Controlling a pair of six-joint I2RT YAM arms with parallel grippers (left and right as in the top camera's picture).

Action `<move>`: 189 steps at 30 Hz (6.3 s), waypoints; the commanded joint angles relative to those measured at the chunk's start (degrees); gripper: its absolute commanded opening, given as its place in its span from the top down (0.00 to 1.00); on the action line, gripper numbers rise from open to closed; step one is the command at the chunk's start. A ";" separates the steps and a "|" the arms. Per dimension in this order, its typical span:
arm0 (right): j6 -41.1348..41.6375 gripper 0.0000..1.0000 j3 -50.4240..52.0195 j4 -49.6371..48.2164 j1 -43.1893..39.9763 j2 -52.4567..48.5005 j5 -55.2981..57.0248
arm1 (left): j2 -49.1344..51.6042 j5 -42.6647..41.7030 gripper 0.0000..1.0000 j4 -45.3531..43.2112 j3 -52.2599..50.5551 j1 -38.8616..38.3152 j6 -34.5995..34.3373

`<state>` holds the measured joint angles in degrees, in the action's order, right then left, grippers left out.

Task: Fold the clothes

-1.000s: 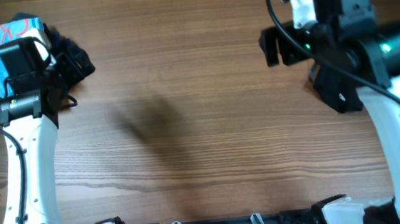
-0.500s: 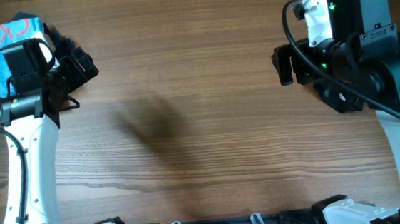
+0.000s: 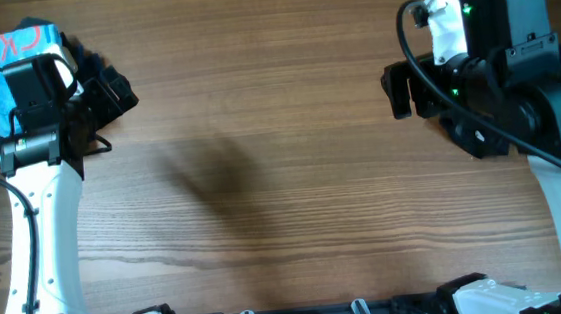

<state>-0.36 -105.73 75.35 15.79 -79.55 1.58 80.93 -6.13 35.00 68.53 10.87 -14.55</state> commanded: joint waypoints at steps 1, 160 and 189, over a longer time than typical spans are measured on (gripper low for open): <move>-1.16 0.00 2.93 -7.56 -0.11 6.47 0.55 | -0.55 -0.87 0.00 0.00 -0.26 -0.15 -0.94; -0.74 0.00 105.44 -76.11 -17.79 78.53 -11.45 | -80.81 1.49 0.00 -30.95 -68.17 -9.07 -5.44; -0.76 0.00 105.44 -76.11 -17.79 78.53 -11.45 | -80.76 1.49 0.00 -30.95 -68.17 -8.94 -5.44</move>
<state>-1.58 -0.38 -0.45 -1.63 -1.13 -10.44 0.75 -5.02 3.73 0.58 1.61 -19.68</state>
